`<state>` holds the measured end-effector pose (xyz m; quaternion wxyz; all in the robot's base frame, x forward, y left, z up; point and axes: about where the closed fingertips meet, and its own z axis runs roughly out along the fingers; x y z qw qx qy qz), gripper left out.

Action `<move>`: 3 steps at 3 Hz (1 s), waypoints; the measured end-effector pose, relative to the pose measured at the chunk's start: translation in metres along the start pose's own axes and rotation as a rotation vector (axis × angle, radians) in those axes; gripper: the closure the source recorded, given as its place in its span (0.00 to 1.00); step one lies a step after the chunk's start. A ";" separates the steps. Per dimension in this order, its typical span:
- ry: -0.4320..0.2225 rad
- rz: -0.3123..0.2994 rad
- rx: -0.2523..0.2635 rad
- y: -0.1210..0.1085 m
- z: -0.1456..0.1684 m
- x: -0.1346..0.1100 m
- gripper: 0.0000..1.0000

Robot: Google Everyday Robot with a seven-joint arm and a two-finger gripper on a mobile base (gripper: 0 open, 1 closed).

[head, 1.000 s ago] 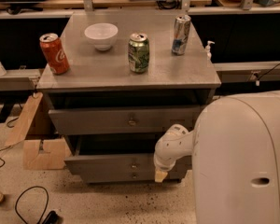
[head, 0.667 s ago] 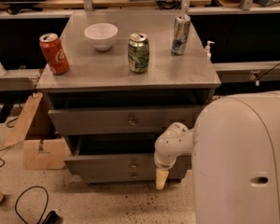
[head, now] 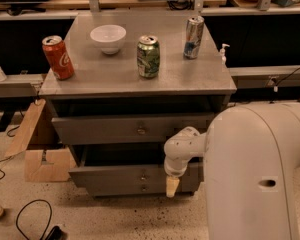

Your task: Open middle drawer

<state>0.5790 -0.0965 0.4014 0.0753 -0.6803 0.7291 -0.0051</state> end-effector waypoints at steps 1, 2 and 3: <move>0.006 -0.008 -0.028 0.008 0.008 0.000 0.36; 0.034 -0.029 -0.007 0.019 -0.007 -0.005 0.59; 0.064 -0.038 0.020 0.032 -0.028 -0.005 0.82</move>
Offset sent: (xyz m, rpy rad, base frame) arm -0.0601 0.0008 0.0323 -0.1000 -0.0035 -0.0007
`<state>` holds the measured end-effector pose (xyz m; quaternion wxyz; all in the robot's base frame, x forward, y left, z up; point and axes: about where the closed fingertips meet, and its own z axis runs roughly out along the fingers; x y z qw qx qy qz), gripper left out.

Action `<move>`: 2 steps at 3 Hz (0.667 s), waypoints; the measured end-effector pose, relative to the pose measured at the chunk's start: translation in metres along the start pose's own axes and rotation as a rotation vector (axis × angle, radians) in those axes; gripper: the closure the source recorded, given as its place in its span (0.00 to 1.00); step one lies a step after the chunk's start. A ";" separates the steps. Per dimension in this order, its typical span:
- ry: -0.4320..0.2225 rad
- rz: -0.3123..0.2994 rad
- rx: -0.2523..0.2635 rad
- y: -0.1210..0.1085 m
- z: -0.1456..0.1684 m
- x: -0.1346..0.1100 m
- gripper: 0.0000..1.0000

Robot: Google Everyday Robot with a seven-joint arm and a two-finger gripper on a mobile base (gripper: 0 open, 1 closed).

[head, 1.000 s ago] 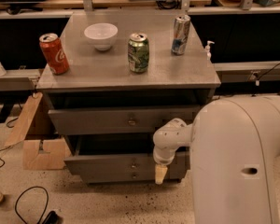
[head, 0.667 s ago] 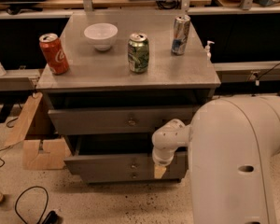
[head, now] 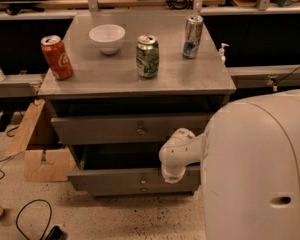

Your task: Open middle drawer

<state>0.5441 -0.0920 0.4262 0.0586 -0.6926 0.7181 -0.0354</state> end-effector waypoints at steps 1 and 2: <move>0.000 0.000 0.000 -0.001 0.000 0.000 1.00; 0.000 0.000 0.000 -0.001 -0.002 0.000 1.00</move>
Offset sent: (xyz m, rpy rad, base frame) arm -0.1219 -0.0328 0.0481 -0.0973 0.0341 -0.1963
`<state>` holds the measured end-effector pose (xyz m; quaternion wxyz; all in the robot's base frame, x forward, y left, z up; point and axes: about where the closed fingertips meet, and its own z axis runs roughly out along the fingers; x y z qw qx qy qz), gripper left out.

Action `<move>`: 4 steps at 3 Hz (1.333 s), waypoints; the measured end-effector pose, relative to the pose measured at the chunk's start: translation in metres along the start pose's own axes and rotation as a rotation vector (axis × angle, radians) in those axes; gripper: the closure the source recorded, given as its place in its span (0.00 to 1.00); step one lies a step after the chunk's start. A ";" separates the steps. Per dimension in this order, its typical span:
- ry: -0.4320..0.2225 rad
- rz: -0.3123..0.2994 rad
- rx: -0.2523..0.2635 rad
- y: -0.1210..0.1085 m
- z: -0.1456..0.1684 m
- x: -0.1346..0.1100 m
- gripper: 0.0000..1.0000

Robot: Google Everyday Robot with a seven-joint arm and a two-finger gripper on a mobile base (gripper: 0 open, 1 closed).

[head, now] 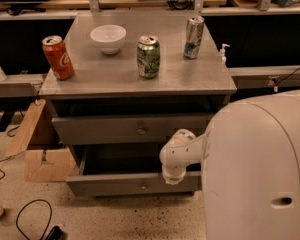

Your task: Open middle drawer

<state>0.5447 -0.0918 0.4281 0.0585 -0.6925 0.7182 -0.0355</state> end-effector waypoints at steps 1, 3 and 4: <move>0.000 0.000 0.000 0.000 0.000 0.000 1.00; 0.009 0.017 -0.015 0.013 -0.006 0.004 1.00; 0.015 0.033 -0.055 0.040 -0.013 0.009 1.00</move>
Offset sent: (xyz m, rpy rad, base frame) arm -0.1487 -0.0303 0.0402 -0.0563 0.1409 -0.1706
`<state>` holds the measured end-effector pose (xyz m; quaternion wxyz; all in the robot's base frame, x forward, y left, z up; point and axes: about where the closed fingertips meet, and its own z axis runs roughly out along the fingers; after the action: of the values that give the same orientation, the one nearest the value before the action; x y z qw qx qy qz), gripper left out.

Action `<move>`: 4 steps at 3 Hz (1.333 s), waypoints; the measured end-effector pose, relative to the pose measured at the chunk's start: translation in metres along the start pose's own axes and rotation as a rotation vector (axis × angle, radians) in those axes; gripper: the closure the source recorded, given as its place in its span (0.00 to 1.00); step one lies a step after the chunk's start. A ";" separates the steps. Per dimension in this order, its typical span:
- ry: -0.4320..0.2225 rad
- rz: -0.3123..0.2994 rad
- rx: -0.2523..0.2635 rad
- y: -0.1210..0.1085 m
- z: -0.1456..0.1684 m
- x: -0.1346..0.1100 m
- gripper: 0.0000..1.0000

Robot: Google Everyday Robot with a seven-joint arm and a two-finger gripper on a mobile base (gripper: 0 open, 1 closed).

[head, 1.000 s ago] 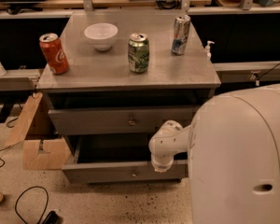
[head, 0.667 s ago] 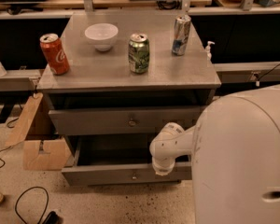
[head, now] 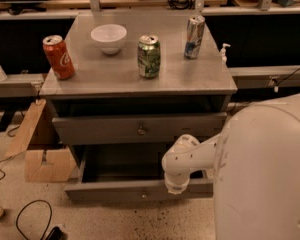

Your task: Open middle drawer

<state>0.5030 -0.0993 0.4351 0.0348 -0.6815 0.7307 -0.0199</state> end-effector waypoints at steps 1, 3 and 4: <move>0.000 0.000 0.000 -0.002 0.000 -0.001 1.00; -0.013 0.007 -0.078 0.028 0.003 0.005 1.00; -0.016 0.005 -0.106 0.037 0.003 0.007 1.00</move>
Offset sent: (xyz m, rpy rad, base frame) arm -0.1036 -0.0116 -0.0101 0.0653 0.2545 -0.0150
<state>0.4658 -0.1031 0.4291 0.0045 -0.6806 0.7322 0.0242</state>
